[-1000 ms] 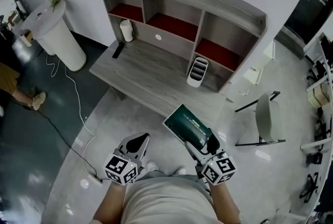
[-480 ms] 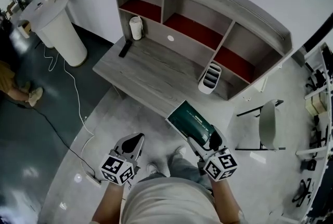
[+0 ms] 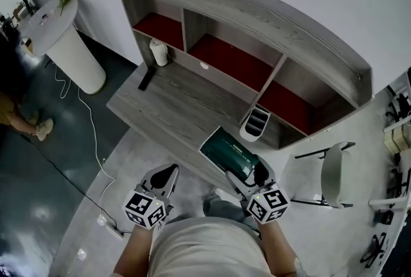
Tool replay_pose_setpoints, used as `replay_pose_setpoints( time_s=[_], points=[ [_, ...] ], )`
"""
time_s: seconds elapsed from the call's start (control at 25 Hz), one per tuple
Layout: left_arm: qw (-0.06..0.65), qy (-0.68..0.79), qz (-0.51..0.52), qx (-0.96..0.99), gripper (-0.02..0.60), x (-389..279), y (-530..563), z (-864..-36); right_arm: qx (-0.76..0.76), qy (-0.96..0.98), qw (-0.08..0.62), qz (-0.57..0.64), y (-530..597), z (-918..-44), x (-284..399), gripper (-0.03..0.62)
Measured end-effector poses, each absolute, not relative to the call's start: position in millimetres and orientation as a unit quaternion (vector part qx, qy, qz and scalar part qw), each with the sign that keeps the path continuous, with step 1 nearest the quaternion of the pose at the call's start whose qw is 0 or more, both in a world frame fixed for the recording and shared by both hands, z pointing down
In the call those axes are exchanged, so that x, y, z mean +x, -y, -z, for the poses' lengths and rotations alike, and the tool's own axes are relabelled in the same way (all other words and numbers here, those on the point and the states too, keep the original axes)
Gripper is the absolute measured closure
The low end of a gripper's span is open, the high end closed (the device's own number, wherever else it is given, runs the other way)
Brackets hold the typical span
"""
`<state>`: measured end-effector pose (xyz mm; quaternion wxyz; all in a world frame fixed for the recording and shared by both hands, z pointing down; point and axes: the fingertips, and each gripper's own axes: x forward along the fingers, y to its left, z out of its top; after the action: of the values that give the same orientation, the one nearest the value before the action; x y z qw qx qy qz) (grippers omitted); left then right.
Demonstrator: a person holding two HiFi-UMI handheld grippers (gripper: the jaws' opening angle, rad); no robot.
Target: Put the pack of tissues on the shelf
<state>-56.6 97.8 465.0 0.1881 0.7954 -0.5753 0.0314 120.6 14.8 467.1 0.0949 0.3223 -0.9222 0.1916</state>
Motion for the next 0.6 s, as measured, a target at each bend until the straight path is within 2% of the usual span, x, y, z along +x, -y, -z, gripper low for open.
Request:
replay_pose_setpoints(
  time_s=[0.28,0.6],
  points=[
    [0.182,0.592,-0.036,0.784,0.568,-45,-29,-456,0.289,0.929,0.108,-0.203,42,-484,120,0.134],
    [0.2,0.593,-0.042,0.779,0.566,-55,1,-469,0.273,0.93,0.13,-0.209,72,-507,93,0.134]
  ],
)
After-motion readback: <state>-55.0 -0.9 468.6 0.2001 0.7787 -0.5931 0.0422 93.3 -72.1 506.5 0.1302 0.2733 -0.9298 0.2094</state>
